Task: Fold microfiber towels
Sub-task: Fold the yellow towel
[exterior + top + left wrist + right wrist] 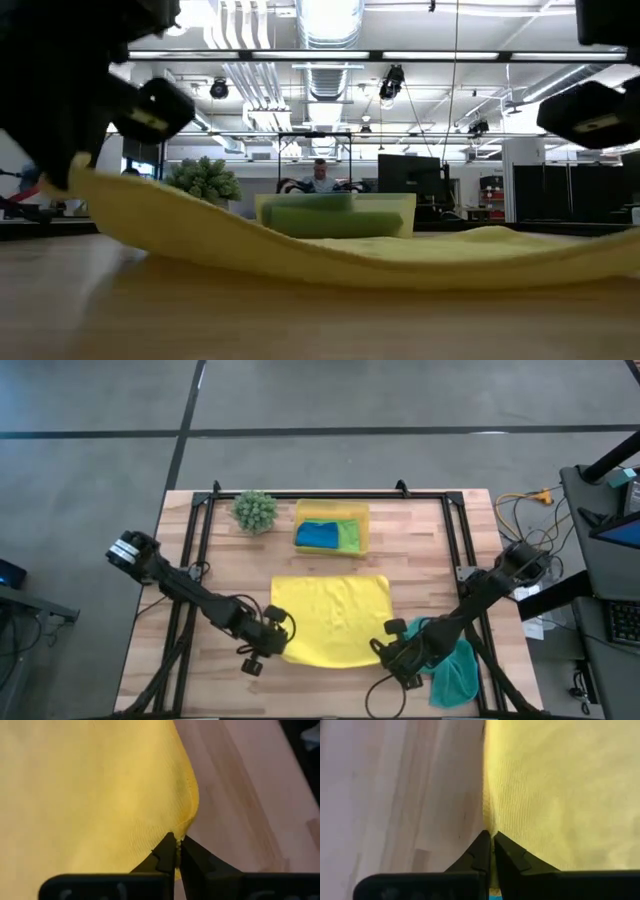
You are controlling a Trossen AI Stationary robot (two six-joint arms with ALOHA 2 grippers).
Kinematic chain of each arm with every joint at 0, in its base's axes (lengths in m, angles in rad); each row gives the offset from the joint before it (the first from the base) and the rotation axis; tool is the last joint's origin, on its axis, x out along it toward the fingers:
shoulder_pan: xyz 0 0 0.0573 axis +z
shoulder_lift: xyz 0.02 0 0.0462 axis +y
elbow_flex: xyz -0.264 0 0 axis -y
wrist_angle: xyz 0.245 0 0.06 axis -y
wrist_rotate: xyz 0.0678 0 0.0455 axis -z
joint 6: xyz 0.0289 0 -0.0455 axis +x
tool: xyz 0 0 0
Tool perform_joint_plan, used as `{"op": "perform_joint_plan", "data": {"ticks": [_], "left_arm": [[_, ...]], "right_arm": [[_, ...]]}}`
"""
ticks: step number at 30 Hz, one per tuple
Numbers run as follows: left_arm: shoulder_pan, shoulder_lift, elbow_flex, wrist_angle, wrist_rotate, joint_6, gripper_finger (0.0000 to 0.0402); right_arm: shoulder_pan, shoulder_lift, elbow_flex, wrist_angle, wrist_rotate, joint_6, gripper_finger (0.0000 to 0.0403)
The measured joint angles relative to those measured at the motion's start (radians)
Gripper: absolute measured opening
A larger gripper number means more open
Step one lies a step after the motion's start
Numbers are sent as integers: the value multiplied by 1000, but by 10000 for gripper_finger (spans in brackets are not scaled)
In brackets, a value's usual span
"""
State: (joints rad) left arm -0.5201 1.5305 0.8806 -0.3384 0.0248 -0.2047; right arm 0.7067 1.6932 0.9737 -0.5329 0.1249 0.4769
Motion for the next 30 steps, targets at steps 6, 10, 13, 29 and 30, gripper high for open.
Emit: {"op": "perform_joint_plan", "data": {"ticks": [6, 10, 13, 29, 30], "left_arm": [[0, -45, -4, 6, -3, -53, 0], [-3, -46, -4, 6, 22, -70, 0], [-6, -46, -14, -9, 23, -99, 0], [-6, -47, -41, -10, 23, -132, 0], [-6, -46, -41, -11, 22, -134, 0]], "right_arm": [[0, -60, 0, 13, -35, 39, 13], [0, -97, -1, 18, -63, 41, 13], [0, -122, -16, 17, -72, 55, 13], [-60, -256, -129, 47, -81, 121, 13], [-68, -262, -131, 48, -84, 115, 13]]}}
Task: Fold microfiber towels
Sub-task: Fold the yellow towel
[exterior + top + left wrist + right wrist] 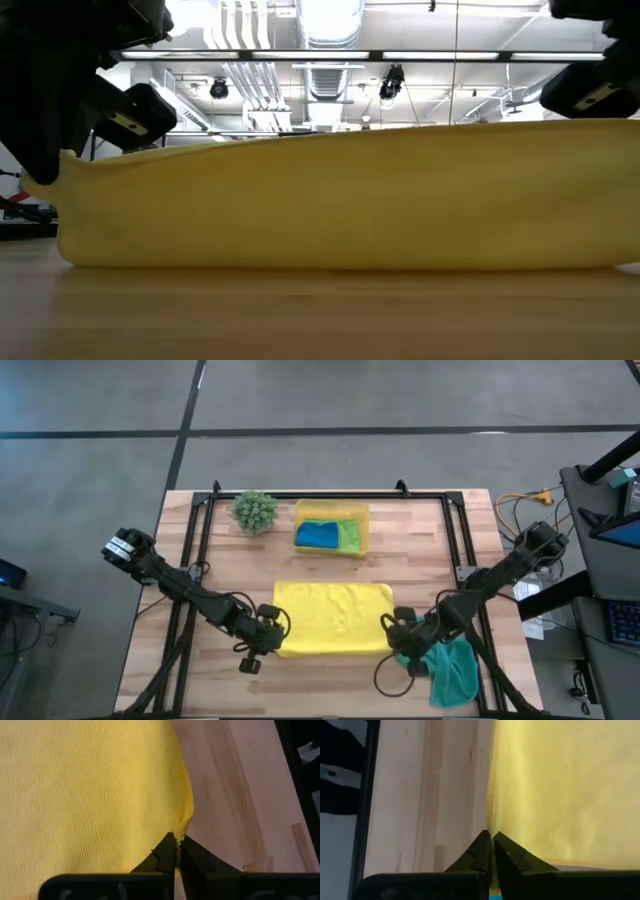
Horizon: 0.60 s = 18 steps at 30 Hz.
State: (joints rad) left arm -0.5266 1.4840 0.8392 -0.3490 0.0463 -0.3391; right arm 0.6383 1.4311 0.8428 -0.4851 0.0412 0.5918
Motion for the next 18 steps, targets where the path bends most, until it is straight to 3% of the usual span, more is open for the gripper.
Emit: {"op": "perform_joint_plan", "data": {"ticks": [5, 18], "left_arm": [[2, -15, -1, 1, -57, -146, 0], [-2, -29, -15, 57, -52, -125, 0]], "right_arm": [[-42, -7, -6, 1, -48, -25, 13], [-96, -7, -19, 19, -79, -72, 13]]}}
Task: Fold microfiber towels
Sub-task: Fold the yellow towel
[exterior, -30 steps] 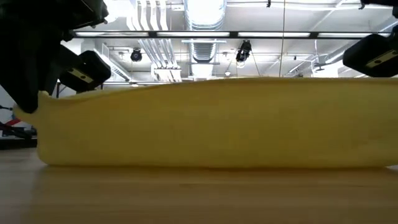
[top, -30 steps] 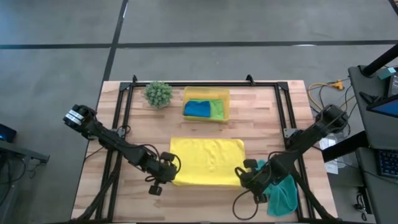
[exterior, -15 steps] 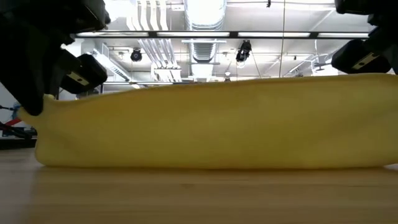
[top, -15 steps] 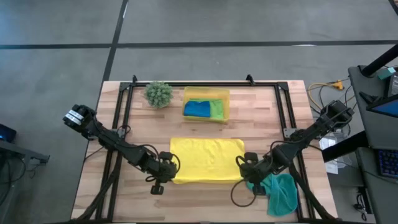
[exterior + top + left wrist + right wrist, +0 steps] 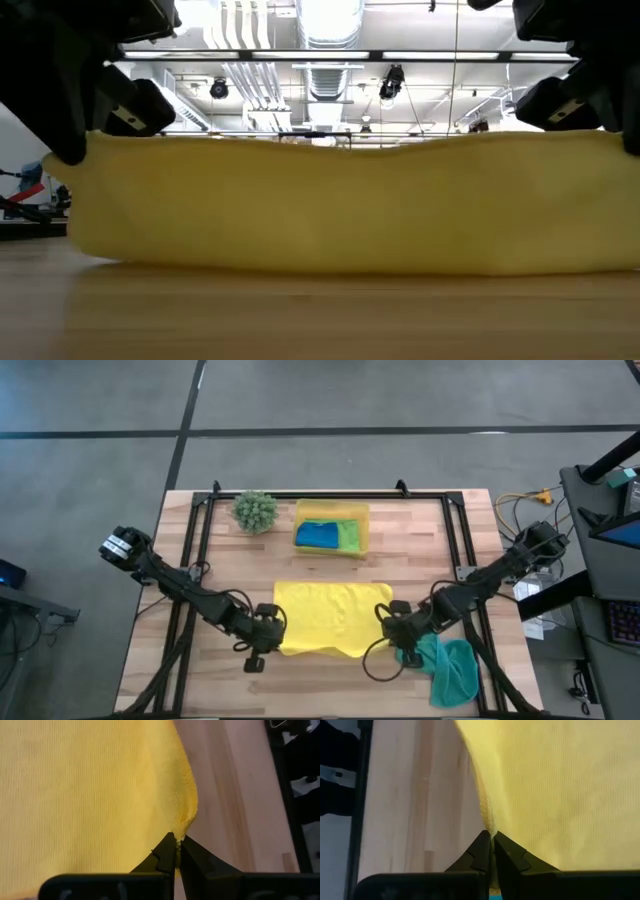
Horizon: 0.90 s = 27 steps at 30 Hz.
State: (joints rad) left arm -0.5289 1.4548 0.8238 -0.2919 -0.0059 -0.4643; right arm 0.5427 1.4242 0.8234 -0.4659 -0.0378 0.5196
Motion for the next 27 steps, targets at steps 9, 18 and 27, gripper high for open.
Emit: {"op": "perform_joint_plan", "data": {"ticks": [9, 18, 27], "left_arm": [[4, -22, -49, -9, -31, -48, 0], [11, -54, -88, -10, -143, -81, 0], [44, -65, -94, -8, -214, -81, 0]], "right_arm": [[-53, 0, -22, 31, -52, -5, 13], [-118, 0, -47, 28, -52, -39, 13], [-197, 0, -50, 14, -52, -82, 13]]}}
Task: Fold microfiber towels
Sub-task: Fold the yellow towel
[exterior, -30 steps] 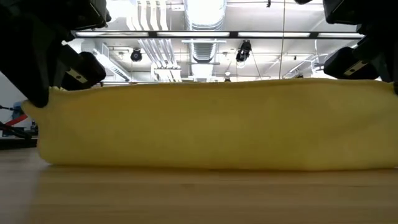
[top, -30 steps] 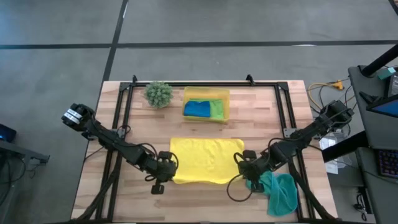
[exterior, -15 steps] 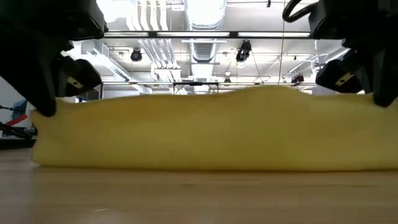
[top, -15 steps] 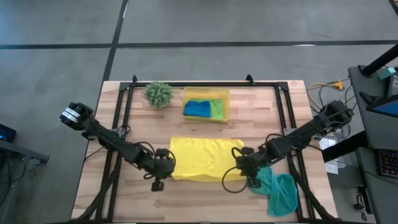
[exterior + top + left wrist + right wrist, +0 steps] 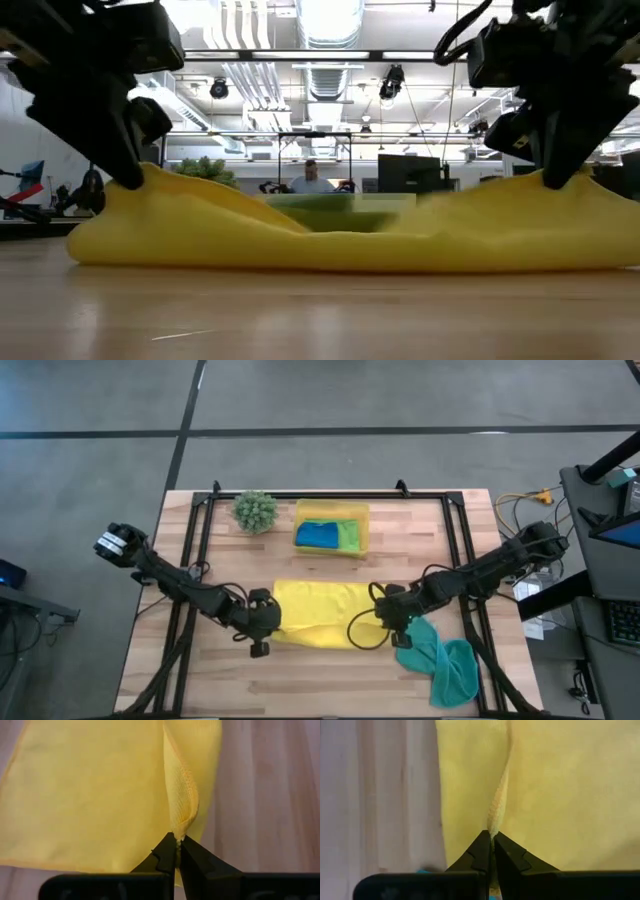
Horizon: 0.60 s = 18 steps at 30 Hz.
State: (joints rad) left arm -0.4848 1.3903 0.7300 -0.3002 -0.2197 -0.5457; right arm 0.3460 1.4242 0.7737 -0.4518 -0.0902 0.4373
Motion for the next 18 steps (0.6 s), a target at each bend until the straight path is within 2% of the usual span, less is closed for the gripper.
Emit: {"op": "perform_joint_plan", "data": {"ticks": [10, 18], "left_arm": [[28, -2, 0, -12, -59, 1, 0], [28, -5, 0, -63, -125, 0, 0]], "right_arm": [[-64, 0, -3, -95, 1, -61, 13], [-98, 0, -3, -99, 6, -92, 13]]}}
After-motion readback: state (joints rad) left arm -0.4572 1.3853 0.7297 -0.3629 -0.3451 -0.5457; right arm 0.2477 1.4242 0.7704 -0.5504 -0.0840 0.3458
